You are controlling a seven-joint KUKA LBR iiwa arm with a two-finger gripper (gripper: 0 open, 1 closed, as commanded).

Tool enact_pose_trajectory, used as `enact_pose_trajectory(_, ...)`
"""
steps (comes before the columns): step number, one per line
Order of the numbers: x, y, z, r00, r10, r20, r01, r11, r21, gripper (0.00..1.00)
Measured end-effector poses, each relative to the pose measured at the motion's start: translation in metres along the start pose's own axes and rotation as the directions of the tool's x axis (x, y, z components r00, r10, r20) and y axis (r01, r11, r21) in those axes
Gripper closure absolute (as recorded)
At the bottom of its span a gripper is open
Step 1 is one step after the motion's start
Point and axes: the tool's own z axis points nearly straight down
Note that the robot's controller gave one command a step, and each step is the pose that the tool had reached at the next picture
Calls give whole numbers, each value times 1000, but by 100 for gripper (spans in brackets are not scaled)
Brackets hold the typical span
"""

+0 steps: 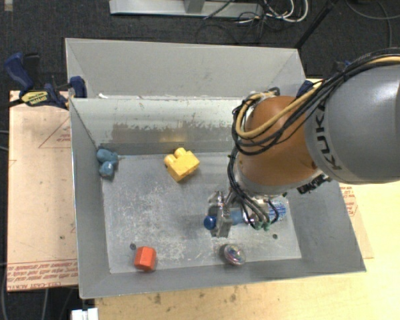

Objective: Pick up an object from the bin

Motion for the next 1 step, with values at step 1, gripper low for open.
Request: enact_pose_trajectory(1,-3,4,-63,1000,-15,15,15,1000,-2,100)
